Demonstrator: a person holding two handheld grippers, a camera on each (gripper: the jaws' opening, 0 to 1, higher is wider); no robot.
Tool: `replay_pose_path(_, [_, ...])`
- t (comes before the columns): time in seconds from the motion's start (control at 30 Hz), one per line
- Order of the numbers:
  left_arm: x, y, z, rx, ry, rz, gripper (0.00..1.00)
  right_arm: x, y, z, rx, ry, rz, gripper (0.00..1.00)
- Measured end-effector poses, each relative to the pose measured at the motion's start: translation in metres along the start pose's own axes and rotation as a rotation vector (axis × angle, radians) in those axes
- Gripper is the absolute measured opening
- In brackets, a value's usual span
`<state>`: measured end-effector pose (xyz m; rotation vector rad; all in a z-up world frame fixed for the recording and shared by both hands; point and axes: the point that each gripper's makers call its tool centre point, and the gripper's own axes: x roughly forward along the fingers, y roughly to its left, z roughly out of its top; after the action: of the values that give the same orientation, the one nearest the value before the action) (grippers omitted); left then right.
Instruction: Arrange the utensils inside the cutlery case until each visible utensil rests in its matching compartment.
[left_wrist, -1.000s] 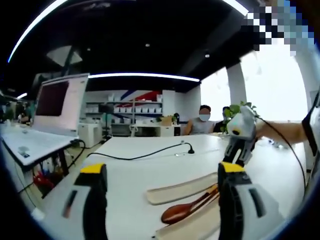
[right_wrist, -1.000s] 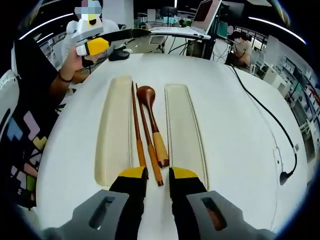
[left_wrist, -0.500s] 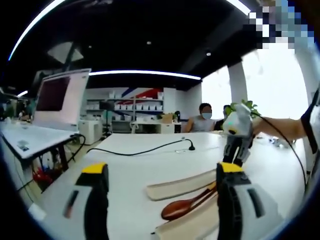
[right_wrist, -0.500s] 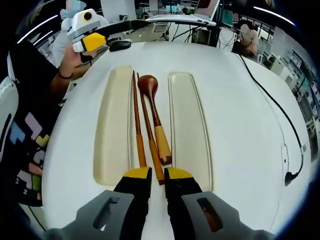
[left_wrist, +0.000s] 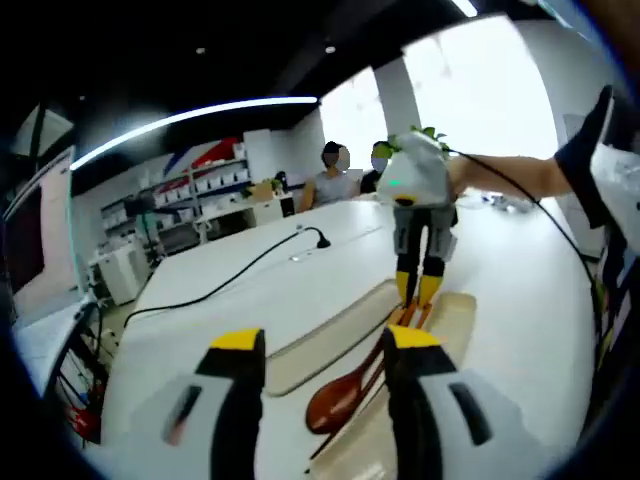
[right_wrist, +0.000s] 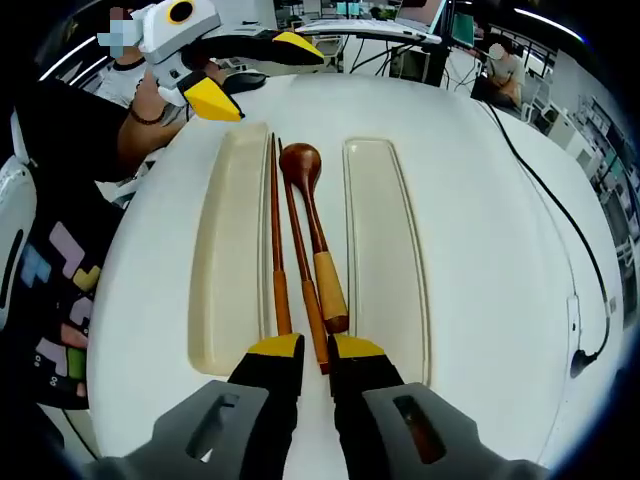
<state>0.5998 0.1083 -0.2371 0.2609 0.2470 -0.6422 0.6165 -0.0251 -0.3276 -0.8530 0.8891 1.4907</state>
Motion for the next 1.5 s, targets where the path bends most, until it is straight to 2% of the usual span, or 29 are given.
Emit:
replay_pose_path(0.07, [0.004,-0.007,-0.003,0.002,0.031,-0.055,0.36,0.0,-0.001,-0.001,0.003,0.007,-0.001,0.09])
replay_pose_path(0.13, [0.008,-0.009,-0.006,0.032,0.066,-0.082,0.36,0.001,0.0,-0.002,0.004,0.011,-0.001,0.09])
replay_pose_path(0.17, [0.01,-0.009,-0.009,0.047,0.101,-0.098,0.36,0.001,0.0,-0.003,0.007,0.012,0.0,0.09])
replay_pose_path(0.3, [0.017,-0.02,-0.017,0.146,0.197,-0.191,0.25,0.001,0.001,-0.004,0.008,0.015,0.001,0.09])
replay_pose_path(0.47, [0.025,-0.033,-0.021,0.203,0.292,-0.31,0.23,0.001,0.001,-0.005,0.012,0.018,0.003,0.09])
replay_pose_path(0.6, [0.034,-0.04,-0.027,0.215,0.365,-0.377,0.21,0.001,0.002,-0.005,0.013,0.021,0.003,0.09])
replay_pose_path(0.73, [0.043,-0.05,-0.034,0.161,0.449,-0.471,0.18,0.001,0.002,-0.005,0.012,0.025,0.002,0.09])
replay_pose_path(0.77, [0.048,-0.049,-0.031,0.17,0.44,-0.471,0.17,0.001,0.002,-0.005,0.014,0.024,0.001,0.09])
replay_pose_path(0.83, [0.049,-0.052,-0.036,0.182,0.494,-0.514,0.14,0.001,0.002,-0.005,0.016,0.023,0.002,0.09])
replay_pose_path(0.9, [0.055,-0.053,-0.036,0.189,0.518,-0.52,0.14,0.001,0.002,-0.005,0.019,0.022,0.005,0.09])
replay_pose_path(0.97, [0.055,-0.058,-0.038,0.175,0.556,-0.556,0.14,0.001,0.002,-0.005,0.023,0.023,0.005,0.09])
replay_pose_path(1.0, [0.058,-0.058,-0.038,0.175,0.555,-0.558,0.14,0.001,0.002,-0.005,0.022,0.023,0.005,0.09])
replay_pose_path(1.17, [0.056,-0.062,-0.048,0.194,0.637,-0.592,0.12,0.0,0.001,-0.005,0.026,0.017,0.006,0.09])
replay_pose_path(1.27, [0.061,-0.059,-0.049,0.203,0.643,-0.583,0.11,0.0,0.001,-0.005,0.03,0.012,0.008,0.08])
replay_pose_path(1.3, [0.059,-0.059,-0.053,0.195,0.668,-0.586,0.1,0.0,0.001,-0.005,0.03,0.012,0.009,0.08])
replay_pose_path(1.5, [0.058,-0.063,-0.06,0.206,0.707,-0.604,0.07,0.0,0.001,-0.005,0.03,0.017,0.01,0.08])
